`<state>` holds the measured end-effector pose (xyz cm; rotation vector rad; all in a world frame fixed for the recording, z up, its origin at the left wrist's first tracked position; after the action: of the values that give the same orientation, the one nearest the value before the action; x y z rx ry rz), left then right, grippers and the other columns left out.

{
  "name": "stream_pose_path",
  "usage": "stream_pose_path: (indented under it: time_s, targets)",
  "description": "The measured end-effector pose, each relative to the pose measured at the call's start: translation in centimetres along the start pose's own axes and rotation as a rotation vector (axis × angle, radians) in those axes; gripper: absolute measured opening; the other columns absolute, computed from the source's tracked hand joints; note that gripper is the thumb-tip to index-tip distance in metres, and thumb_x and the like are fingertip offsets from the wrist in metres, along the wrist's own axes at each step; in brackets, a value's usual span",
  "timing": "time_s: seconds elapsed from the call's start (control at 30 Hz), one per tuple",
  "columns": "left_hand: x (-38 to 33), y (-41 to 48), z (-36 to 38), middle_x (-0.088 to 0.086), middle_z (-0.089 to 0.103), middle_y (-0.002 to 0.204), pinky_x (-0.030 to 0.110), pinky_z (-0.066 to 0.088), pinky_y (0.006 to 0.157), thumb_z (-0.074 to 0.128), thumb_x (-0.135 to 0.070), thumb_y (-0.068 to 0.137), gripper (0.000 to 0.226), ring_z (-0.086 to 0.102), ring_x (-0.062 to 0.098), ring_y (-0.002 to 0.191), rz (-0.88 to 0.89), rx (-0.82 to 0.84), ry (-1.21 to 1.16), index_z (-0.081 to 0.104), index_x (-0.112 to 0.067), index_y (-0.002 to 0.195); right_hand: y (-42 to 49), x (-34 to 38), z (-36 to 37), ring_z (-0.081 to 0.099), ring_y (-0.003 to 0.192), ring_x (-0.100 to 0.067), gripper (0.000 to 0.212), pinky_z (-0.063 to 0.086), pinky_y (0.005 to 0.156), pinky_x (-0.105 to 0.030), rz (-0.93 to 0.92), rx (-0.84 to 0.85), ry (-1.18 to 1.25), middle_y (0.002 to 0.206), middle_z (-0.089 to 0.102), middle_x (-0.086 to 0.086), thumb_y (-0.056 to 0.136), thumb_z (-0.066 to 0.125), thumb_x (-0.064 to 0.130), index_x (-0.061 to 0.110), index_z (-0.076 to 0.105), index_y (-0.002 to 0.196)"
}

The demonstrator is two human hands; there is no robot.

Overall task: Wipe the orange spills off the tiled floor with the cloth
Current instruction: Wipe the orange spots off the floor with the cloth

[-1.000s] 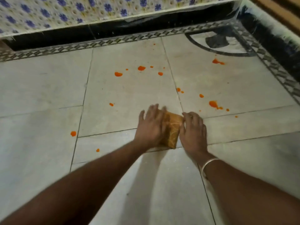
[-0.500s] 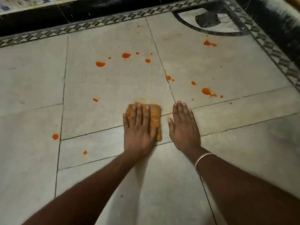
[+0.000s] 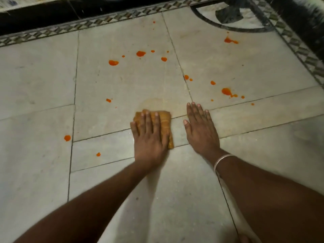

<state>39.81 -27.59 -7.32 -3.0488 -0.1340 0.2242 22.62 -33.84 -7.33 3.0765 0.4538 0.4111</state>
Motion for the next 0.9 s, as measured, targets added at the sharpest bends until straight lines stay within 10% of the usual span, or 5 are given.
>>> stream_pose_path:
  time_s: [0.2,0.53,0.7,0.9]
  targets:
    - [-7.0,5.5,-0.2,0.010,-0.001,0.175,0.058,-0.005,0.127,0.005,-0.058,0.103,0.072,-0.009,0.026,0.162,0.279,0.033,0.015,0.005,-0.025,0.167,-0.4,-0.4,-0.6,0.014,0.156,-0.012,0.067,0.010,0.128,-0.030,0.068,-0.024,0.190,0.170,0.016,0.000,0.105,0.013,0.051,0.020,0.006,0.164]
    - [-3.5,2.3,0.0,0.020,0.001,0.173,0.056,-0.002,0.129,0.005,-0.053,0.106,0.077,-0.007,0.032,0.161,0.094,0.007,0.051,0.006,-0.003,0.164,-0.1,0.1,-0.1,0.017,0.157,-0.024,0.072,0.009,0.128,-0.038,0.017,0.003,0.041,0.167,0.023,-0.012,0.104,0.009,0.051,0.009,0.028,0.159]
    - [-5.7,5.4,-0.5,0.015,-0.006,0.174,0.055,-0.007,0.128,-0.006,-0.061,0.098,0.080,-0.012,0.029,0.161,0.244,0.047,0.031,-0.005,-0.019,0.167,-0.3,0.7,-0.1,0.008,0.158,-0.020,0.066,0.005,0.129,-0.041,-0.046,0.019,-0.016,0.170,0.018,-0.008,0.105,0.009,0.044,0.013,0.022,0.161]
    - [1.4,5.6,-1.1,0.014,-0.002,0.175,0.059,-0.006,0.127,0.008,-0.057,0.107,0.068,-0.009,0.029,0.161,0.016,0.004,-0.006,-0.007,-0.028,0.166,-0.2,0.6,0.2,0.005,0.158,-0.020,0.067,0.005,0.129,-0.041,-0.058,0.065,-0.031,0.171,0.011,-0.007,0.104,0.007,0.046,0.014,0.015,0.163]
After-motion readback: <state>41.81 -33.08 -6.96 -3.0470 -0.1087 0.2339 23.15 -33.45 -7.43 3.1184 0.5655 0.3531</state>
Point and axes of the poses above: each hand's wrist, its own y-axis towards the middle knuckle, its own z-axis out of the palm, x = y × z, the point moved 8 cm from there along y, towards the middle knuckle
